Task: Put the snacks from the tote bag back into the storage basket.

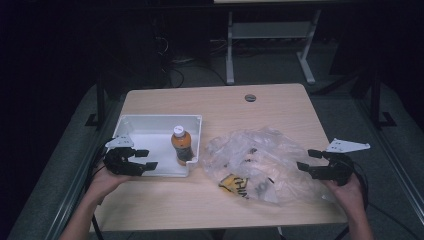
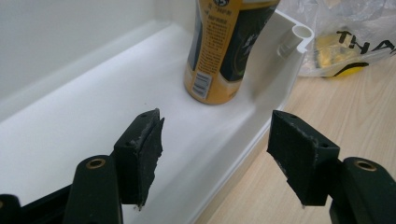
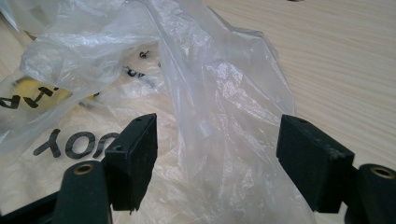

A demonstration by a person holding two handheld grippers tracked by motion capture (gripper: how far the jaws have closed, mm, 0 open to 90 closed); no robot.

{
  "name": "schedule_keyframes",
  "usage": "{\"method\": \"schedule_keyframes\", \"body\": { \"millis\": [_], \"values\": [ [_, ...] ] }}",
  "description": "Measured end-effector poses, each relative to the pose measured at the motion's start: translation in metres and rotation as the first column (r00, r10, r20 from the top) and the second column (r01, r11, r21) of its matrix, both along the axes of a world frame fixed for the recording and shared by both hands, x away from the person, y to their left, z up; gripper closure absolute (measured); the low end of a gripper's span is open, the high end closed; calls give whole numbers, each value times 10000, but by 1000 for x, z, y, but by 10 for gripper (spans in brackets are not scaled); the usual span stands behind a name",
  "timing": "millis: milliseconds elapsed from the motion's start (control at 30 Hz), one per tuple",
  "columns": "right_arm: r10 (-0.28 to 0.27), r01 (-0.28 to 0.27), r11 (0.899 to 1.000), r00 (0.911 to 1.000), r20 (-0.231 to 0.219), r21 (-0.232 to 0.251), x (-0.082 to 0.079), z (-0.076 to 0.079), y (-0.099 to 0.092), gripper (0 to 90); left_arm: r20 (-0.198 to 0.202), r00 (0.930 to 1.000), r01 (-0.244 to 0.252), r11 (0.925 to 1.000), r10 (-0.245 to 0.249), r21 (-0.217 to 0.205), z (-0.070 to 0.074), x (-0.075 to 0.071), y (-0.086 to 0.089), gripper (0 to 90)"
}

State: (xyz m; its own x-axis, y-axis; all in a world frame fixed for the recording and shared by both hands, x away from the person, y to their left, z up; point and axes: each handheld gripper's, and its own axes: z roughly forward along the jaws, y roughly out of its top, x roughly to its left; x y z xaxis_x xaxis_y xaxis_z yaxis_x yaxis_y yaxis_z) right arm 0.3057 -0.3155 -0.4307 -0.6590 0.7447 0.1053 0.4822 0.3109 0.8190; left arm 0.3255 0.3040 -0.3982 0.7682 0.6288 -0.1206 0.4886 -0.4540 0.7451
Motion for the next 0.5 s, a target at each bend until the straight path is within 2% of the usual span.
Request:
{"method": "schedule_keyframes", "body": {
  "millis": [167, 333, 500],
  "values": [
    [-59, 59, 10000, 10000, 48, 50, -1, 1, -3, 287, 26, 10000, -25, 10000, 25, 40, -7, -6, 1, 342],
    [-122, 122, 9999, 9999, 7, 40, -2, 1, -4, 287, 6, 9998, -180, 9997, 180, -151, -14, -12, 1, 331],
    [-107, 107, 9999, 9999, 80, 50, -3, 2, -5, 287, 19, 9998, -188, 9998, 188, -11, -23, -19, 0, 320]
  ]
}}
